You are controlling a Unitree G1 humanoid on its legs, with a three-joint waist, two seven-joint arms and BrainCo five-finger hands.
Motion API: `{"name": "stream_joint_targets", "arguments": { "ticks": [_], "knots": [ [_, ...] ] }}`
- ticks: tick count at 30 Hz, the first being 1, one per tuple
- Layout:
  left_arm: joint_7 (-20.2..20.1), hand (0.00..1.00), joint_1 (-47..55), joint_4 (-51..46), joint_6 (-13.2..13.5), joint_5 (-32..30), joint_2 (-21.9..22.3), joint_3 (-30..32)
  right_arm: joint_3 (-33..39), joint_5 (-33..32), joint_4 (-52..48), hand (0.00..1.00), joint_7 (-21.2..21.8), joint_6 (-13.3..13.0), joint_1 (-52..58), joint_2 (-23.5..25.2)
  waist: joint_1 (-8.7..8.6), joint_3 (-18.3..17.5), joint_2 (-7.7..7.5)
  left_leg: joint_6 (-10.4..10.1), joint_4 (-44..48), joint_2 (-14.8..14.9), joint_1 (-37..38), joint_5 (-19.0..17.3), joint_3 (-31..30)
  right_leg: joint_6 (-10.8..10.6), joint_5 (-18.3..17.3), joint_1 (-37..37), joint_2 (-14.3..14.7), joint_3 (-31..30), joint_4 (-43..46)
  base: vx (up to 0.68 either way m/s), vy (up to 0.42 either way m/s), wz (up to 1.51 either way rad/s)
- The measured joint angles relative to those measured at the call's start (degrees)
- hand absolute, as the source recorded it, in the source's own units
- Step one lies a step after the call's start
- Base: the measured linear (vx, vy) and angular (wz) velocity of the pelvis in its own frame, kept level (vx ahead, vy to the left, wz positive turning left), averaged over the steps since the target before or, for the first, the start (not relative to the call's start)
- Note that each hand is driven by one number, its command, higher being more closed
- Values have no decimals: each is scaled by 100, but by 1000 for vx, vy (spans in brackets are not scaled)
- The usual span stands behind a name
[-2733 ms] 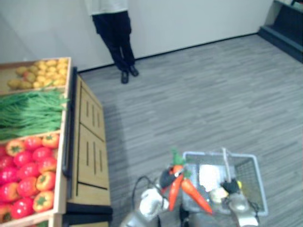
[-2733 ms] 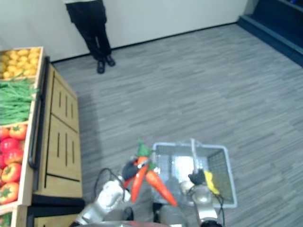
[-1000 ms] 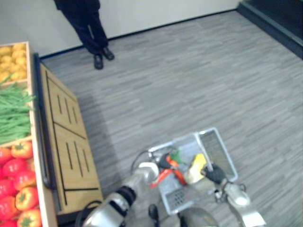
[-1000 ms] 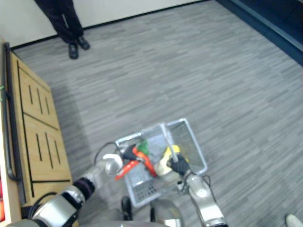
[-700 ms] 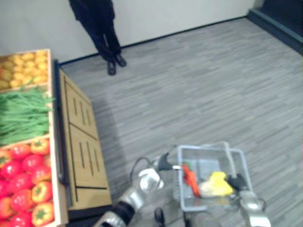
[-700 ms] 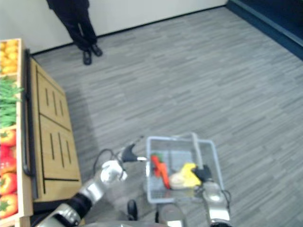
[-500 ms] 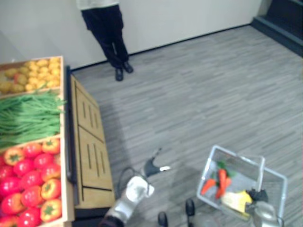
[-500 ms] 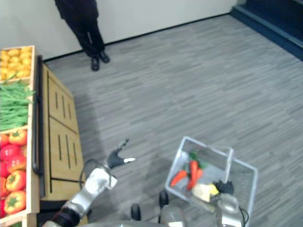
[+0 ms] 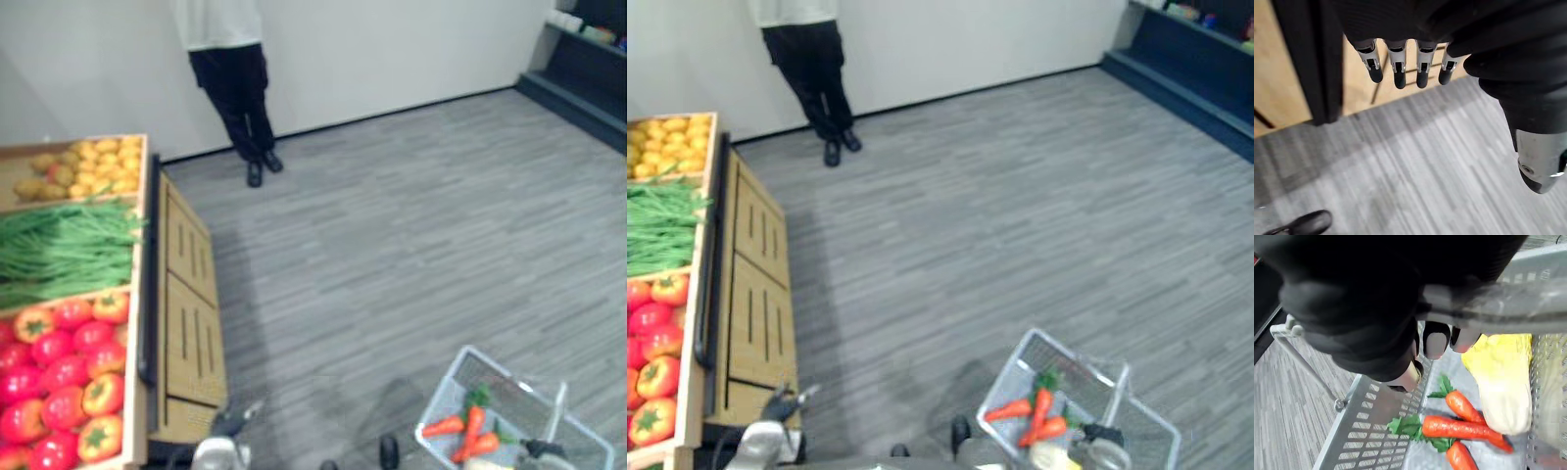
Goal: Pick vegetable in the basket
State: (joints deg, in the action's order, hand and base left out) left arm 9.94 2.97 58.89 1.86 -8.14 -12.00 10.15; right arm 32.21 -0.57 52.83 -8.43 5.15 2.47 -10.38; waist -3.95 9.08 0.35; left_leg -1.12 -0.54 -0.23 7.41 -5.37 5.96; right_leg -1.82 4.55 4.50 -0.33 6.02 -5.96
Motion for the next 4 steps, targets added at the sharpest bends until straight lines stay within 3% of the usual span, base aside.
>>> {"name": "stream_joint_targets", "arguments": {
  "ticks": [4],
  "knots": [
    [-3,0,155,160,-164,-248,-29,462,117,2,153,100,19,44,-148,-31,47,-88,-25,-20,-24,12,3,-16,56,3,-6,1,17,-51,-2,-24,8,-7]
  ]
}}
